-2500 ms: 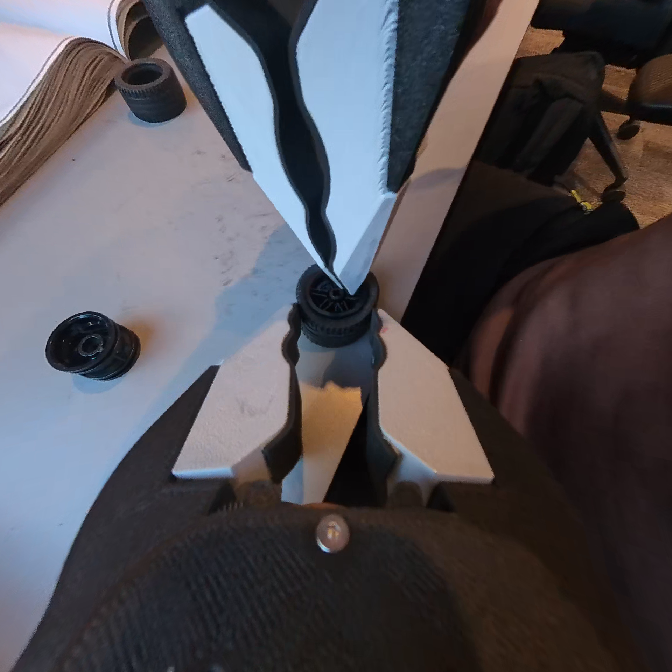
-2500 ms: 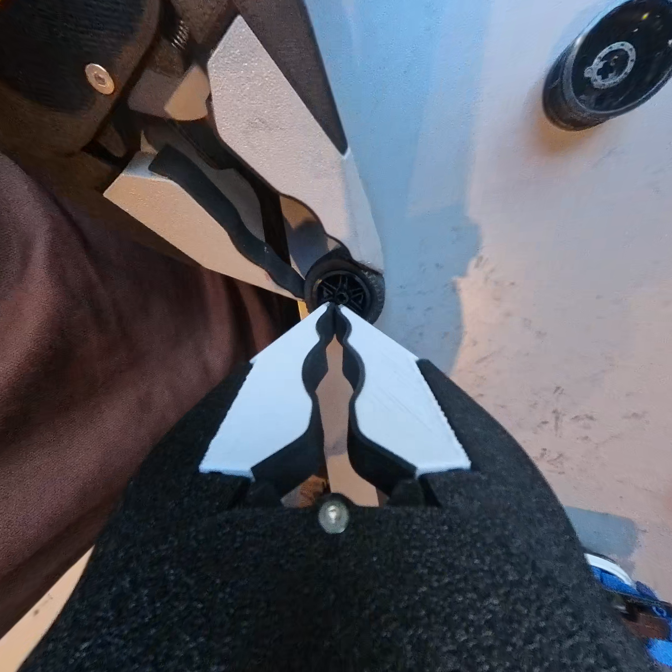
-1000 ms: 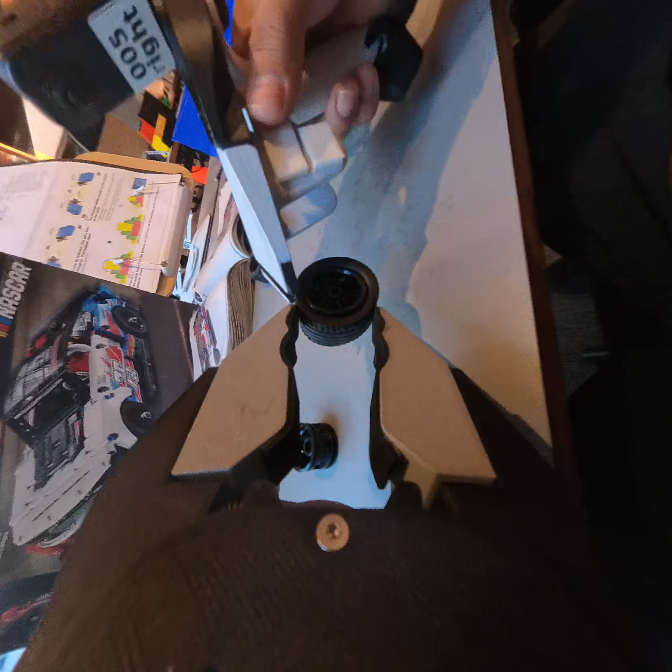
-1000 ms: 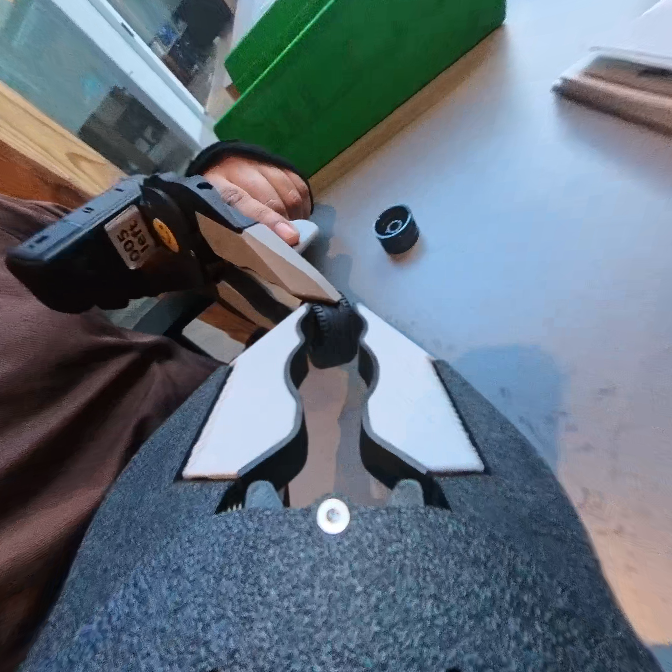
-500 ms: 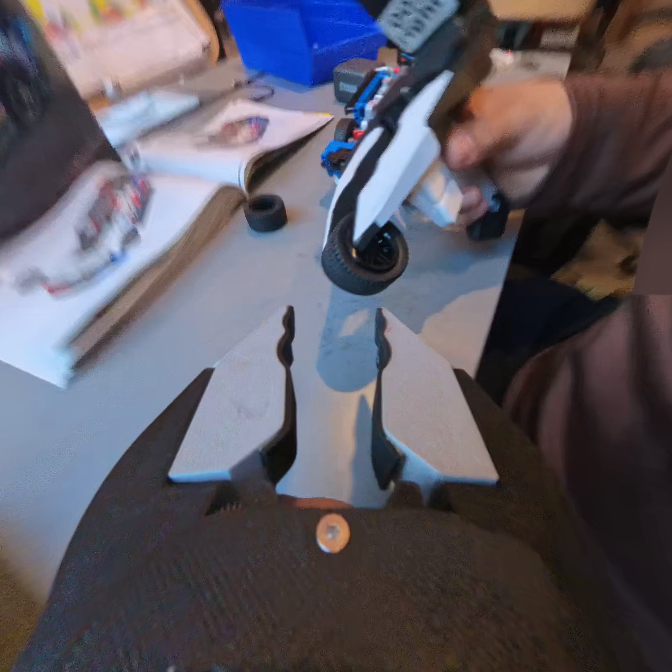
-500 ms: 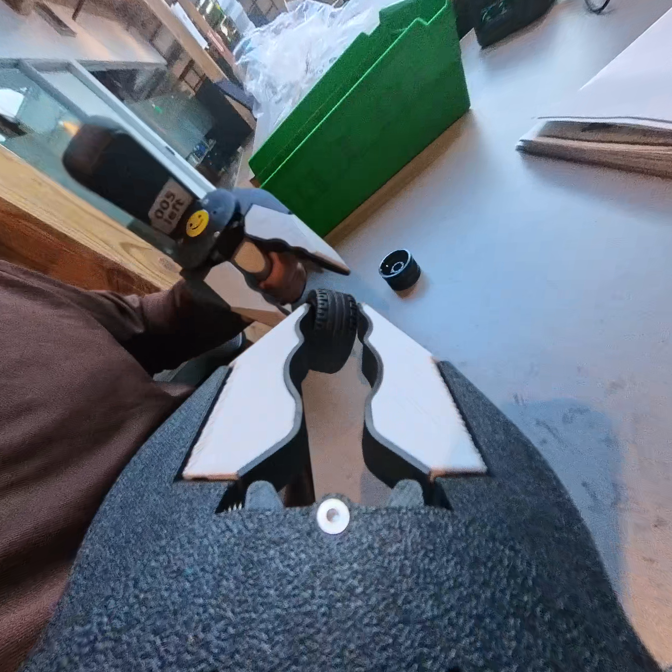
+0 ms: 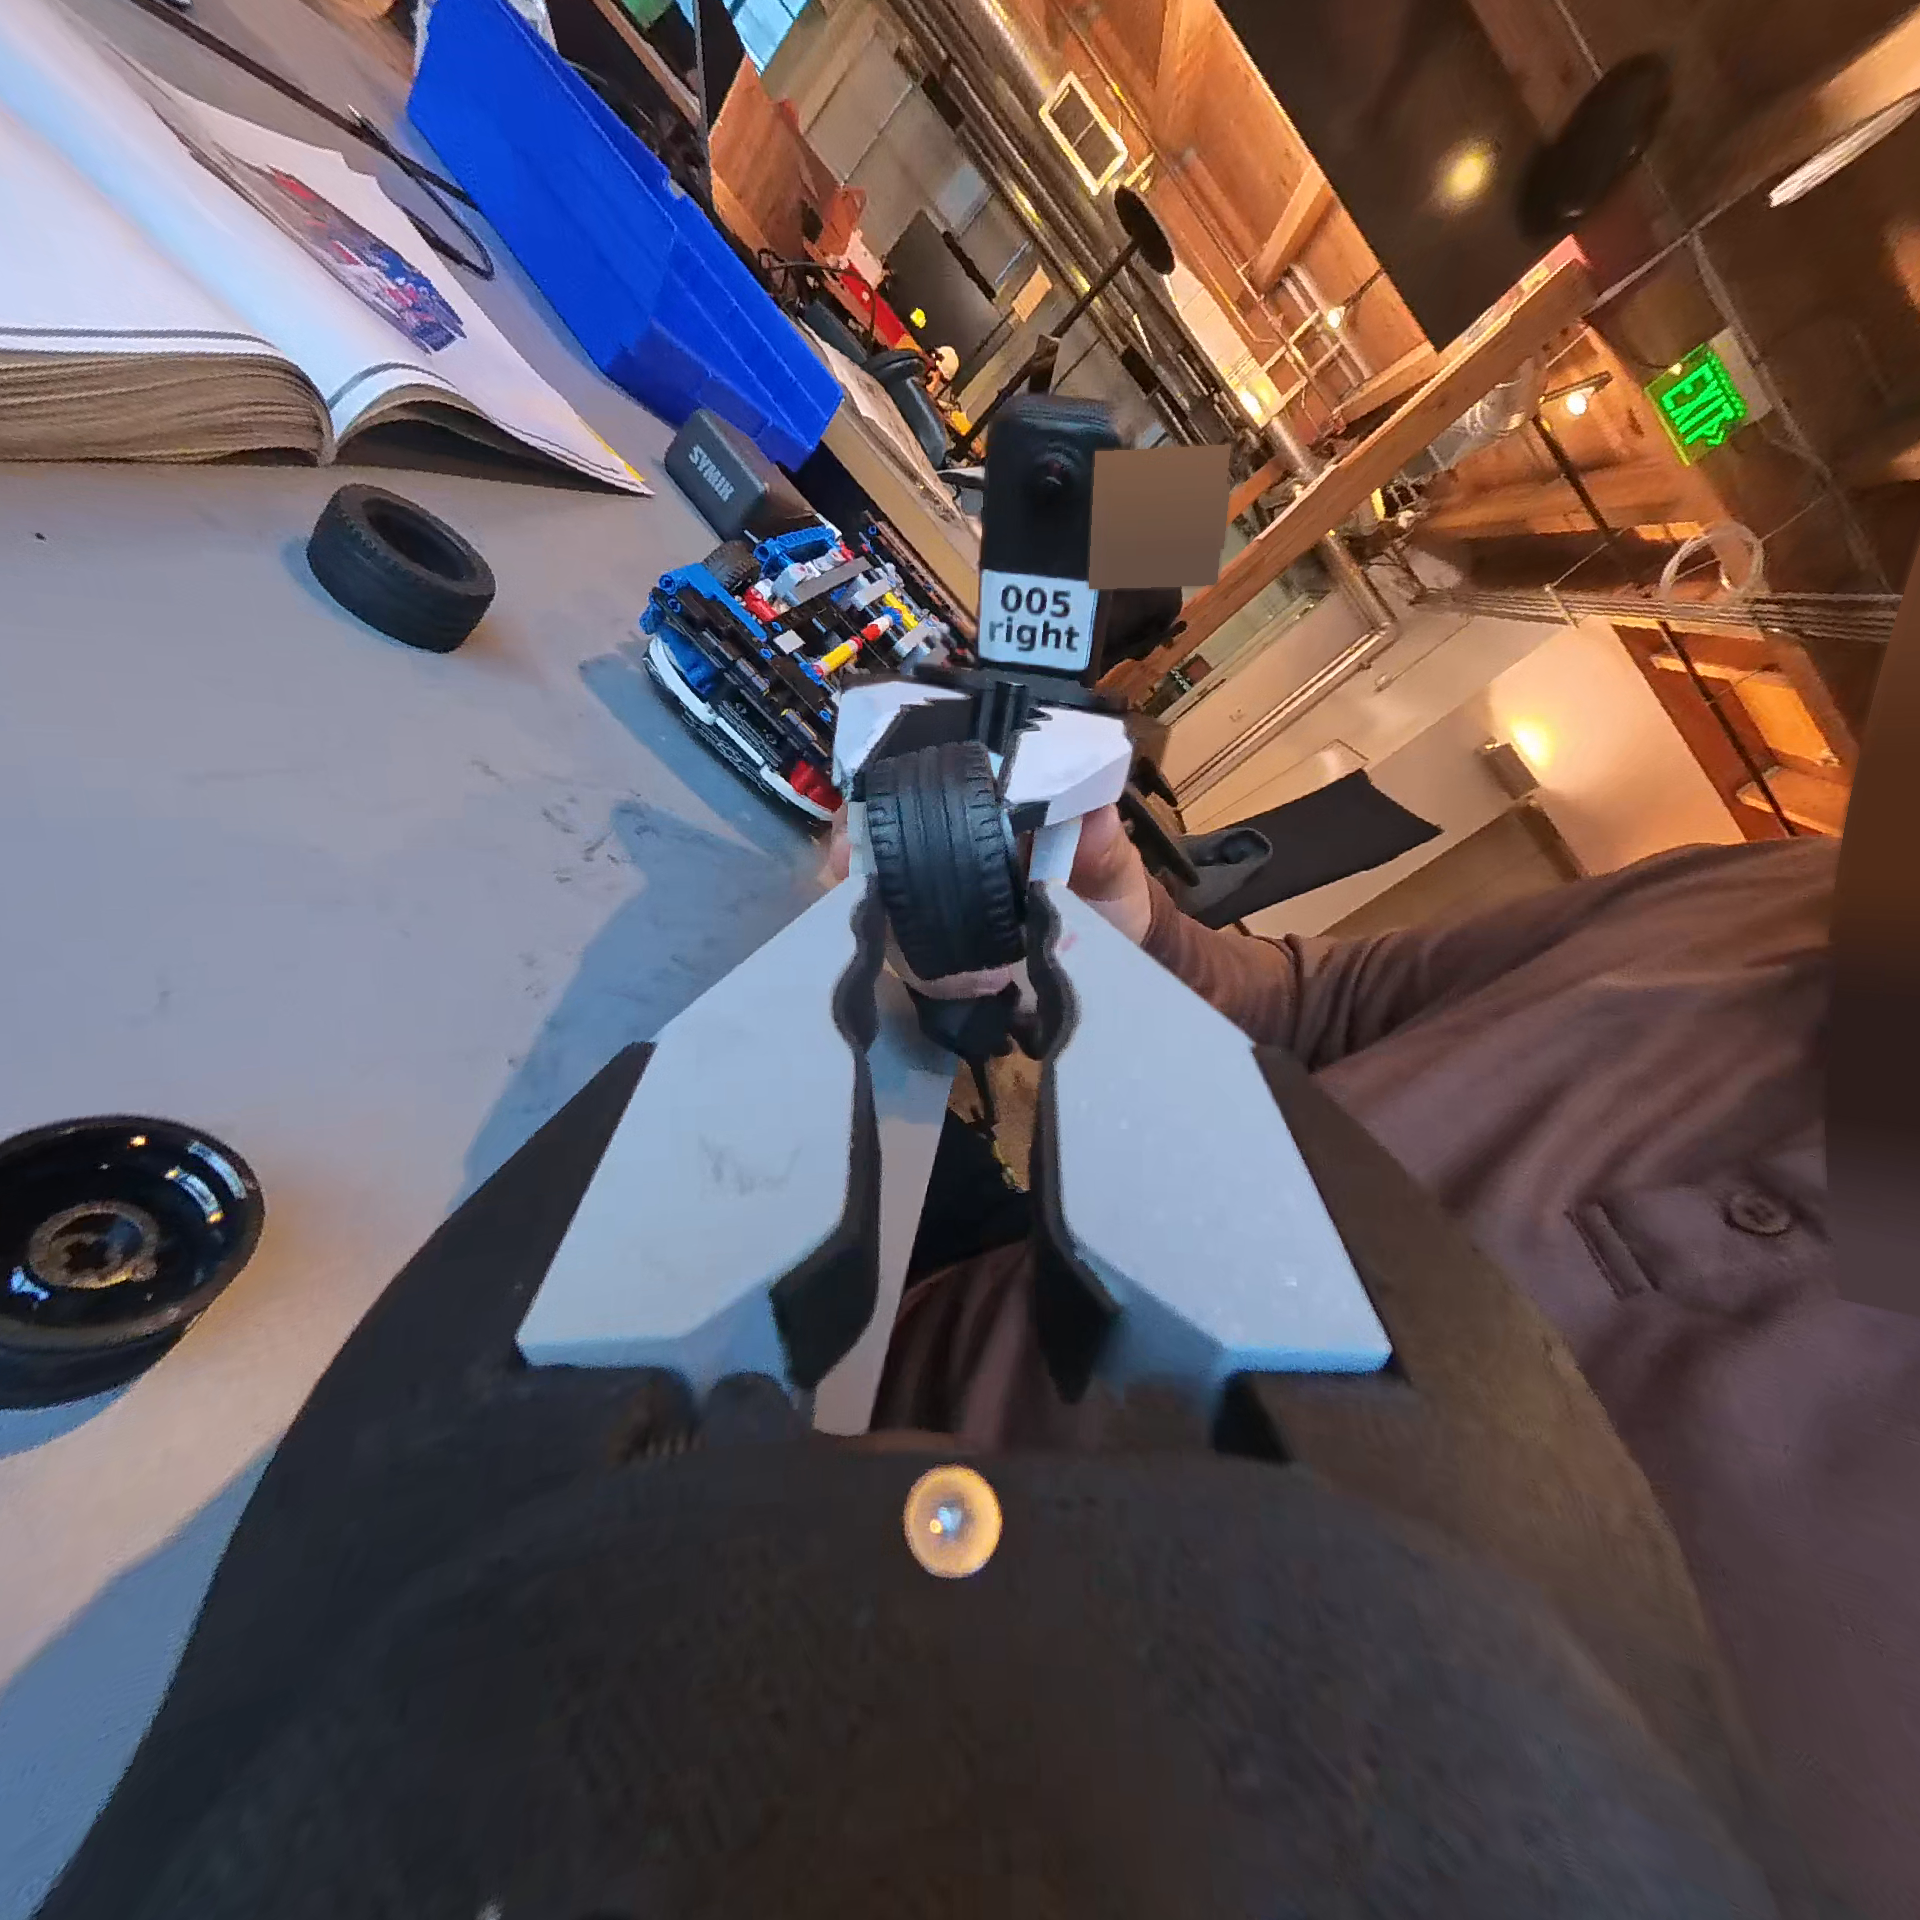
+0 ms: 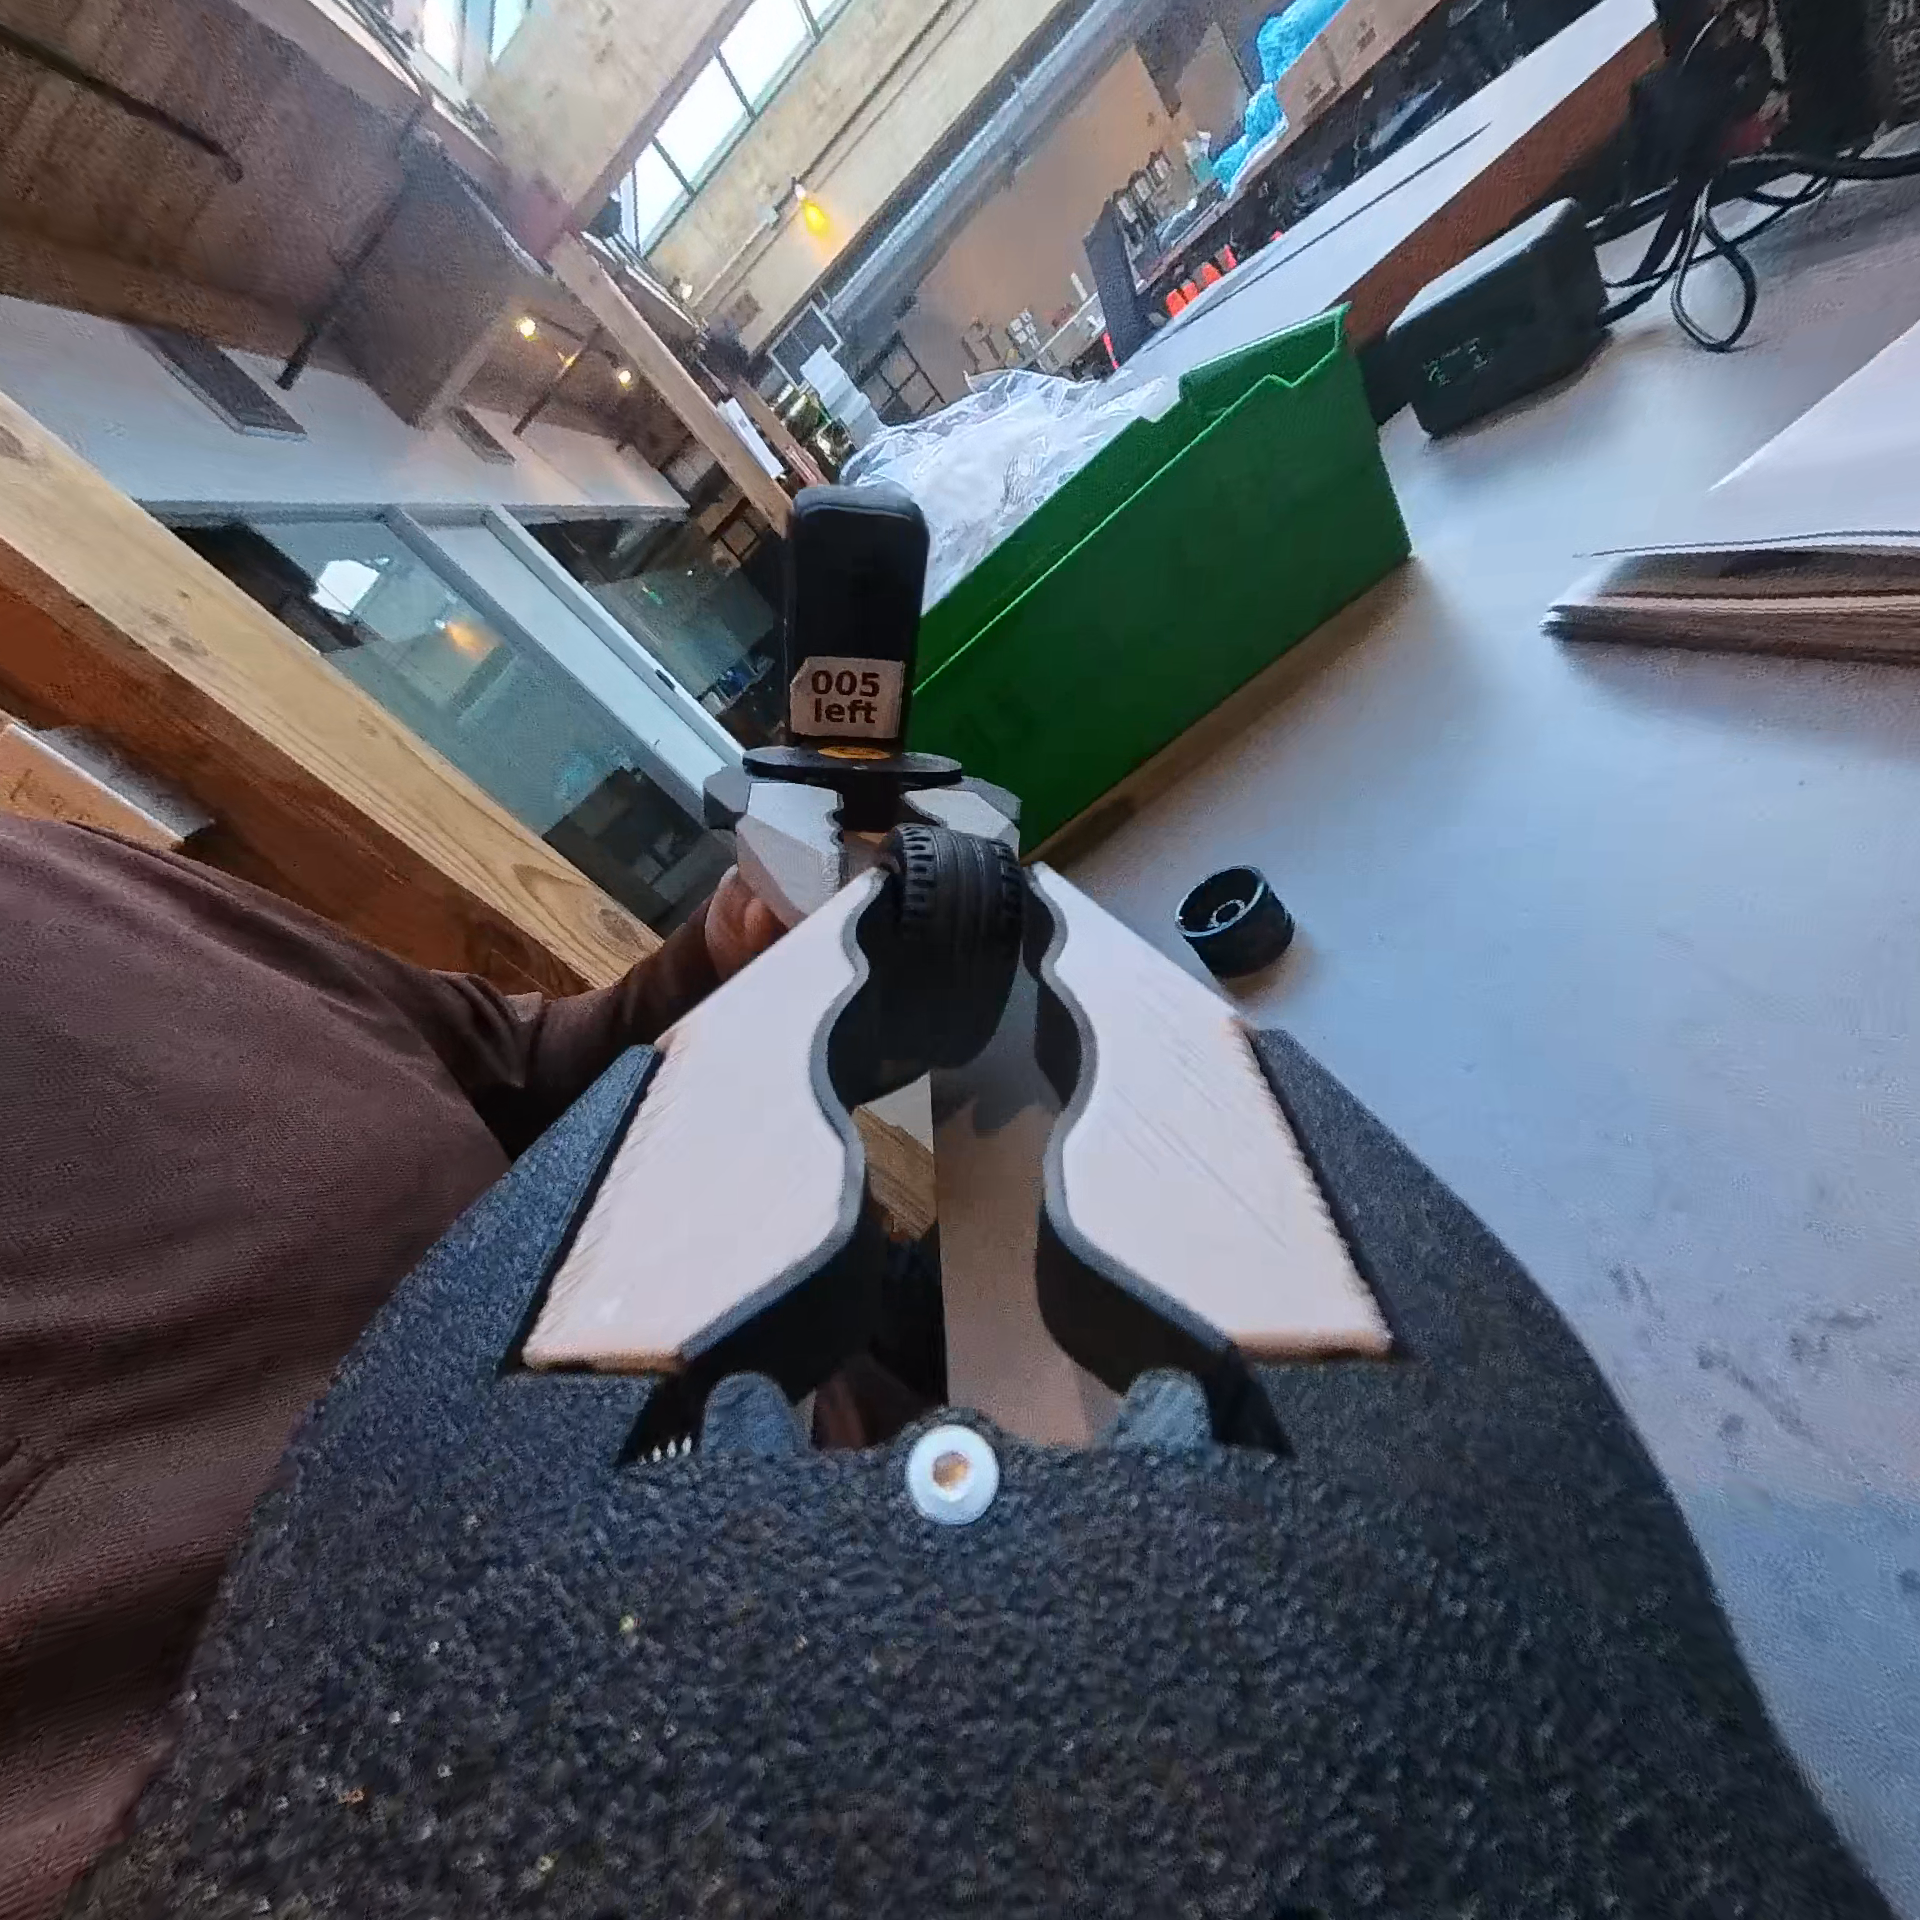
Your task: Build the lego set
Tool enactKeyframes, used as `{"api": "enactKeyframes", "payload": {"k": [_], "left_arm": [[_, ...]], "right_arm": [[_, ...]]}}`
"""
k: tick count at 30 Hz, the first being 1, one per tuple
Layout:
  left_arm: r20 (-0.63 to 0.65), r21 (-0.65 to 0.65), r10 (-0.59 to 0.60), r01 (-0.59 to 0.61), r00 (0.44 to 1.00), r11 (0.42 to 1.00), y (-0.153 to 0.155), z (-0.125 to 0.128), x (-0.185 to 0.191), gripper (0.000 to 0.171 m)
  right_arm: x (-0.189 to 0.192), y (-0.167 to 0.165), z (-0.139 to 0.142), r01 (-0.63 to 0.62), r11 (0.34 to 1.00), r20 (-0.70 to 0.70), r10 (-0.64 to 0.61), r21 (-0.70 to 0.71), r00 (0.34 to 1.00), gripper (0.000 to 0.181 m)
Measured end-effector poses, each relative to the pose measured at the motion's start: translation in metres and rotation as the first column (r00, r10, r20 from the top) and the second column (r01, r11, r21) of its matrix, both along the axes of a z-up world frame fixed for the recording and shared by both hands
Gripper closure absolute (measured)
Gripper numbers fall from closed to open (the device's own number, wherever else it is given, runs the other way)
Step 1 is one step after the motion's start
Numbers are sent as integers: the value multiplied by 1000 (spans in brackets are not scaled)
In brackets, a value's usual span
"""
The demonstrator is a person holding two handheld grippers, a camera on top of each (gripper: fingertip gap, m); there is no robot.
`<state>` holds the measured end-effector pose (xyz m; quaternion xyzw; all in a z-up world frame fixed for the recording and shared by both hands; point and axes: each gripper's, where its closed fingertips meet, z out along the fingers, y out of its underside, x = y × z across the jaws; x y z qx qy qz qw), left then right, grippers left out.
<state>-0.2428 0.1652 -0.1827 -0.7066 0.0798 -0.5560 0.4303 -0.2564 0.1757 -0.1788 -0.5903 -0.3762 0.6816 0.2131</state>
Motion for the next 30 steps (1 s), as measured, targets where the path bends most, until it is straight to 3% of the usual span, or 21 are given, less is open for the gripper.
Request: {"api": "enactKeyframes", "payload": {"k": [4,6,9,11,13,18,21,23,27,28,30], "left_arm": [[-129,27,18,-14,992,1000,1,-9,-1,150],[-234,12,17,-14,972,1000,1,-23,-3,151],[-278,-115,-22,-10,960,993,1,-50,-11,150],[-318,-219,-80,9,945,976,-2,-74,-16,150],[-314,-273,-119,31,942,962,-3,-80,-18,149],[-416,-259,-154,45,896,965,-4,-85,-19,143],[-548,-233,-201,83,812,969,-21,-96,-21,138],[-642,-182,-209,118,737,976,-34,-96,-24,129],[-849,-25,-61,76,524,997,-32,-102,-60,120],[-863,21,-27,89,504,996,-30,-99,-63,118],[-855,96,22,116,518,989,-30,-93,-60,117]], "right_arm": [[2,0,-9,-17,1000,49,16,13,999,161],[4,2,-22,-14,983,152,-14,182,988,160],[10,2,-34,-47,846,254,-106,531,961,166],[13,-5,-37,-94,763,278,-115,639,954,170],[12,-7,-47,-129,723,324,-138,679,936,172],[-2,-9,-69,-166,723,401,-165,670,901,176],[-8,-7,-89,-231,697,472,-173,679,864,181],[-11,-5,-93,-274,634,485,-183,723,855,181],[-19,-6,-81,-325,640,521,-139,696,842,180],[-19,-5,-77,-332,644,526,-129,689,841,180],[-20,-12,-67,-346,654,512,-75,673,856,180]]}}
